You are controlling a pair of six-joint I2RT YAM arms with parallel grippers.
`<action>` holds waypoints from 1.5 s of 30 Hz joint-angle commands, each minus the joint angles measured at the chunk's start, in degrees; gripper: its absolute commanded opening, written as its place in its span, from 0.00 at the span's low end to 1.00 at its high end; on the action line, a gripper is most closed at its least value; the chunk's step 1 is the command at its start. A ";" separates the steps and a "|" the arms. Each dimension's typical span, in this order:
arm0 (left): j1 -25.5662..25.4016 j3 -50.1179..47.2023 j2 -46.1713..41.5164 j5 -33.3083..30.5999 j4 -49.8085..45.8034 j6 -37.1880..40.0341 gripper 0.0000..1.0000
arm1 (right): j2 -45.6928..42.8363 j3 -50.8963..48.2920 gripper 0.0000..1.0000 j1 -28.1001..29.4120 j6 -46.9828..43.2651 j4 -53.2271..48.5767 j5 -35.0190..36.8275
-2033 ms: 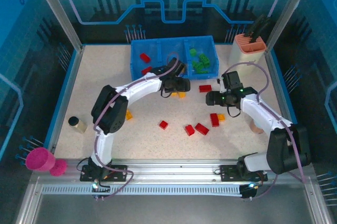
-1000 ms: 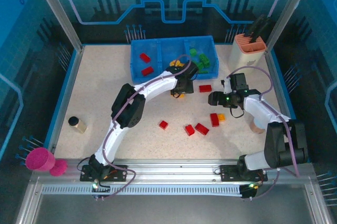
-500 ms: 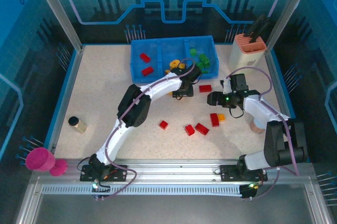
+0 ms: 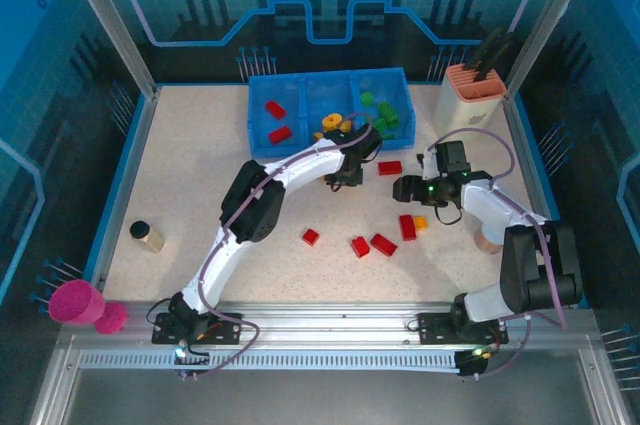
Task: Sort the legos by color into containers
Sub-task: Pick up the lego from the center of the table, then place the lego in the container.
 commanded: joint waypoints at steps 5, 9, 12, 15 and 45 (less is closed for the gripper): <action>3.92 15.56 -2.06 -4.77 -0.65 10.08 0.25 | -1.30 -0.63 0.78 -0.91 -0.40 -1.51 3.78; 7.23 22.54 2.56 -4.90 1.34 11.51 0.25 | -3.91 -0.59 0.78 -0.89 -0.12 -3.51 4.75; 9.71 24.56 4.88 -4.51 4.00 10.74 0.24 | -6.57 -0.80 0.78 -0.92 -0.47 -5.53 5.45; 11.52 26.48 7.26 -4.17 7.15 10.28 0.24 | -9.05 -1.58 0.79 -0.90 -0.91 -6.52 6.97; 11.33 23.44 5.75 -0.13 25.24 23.90 0.67 | -10.29 -1.41 0.85 -0.92 -2.27 -6.50 8.67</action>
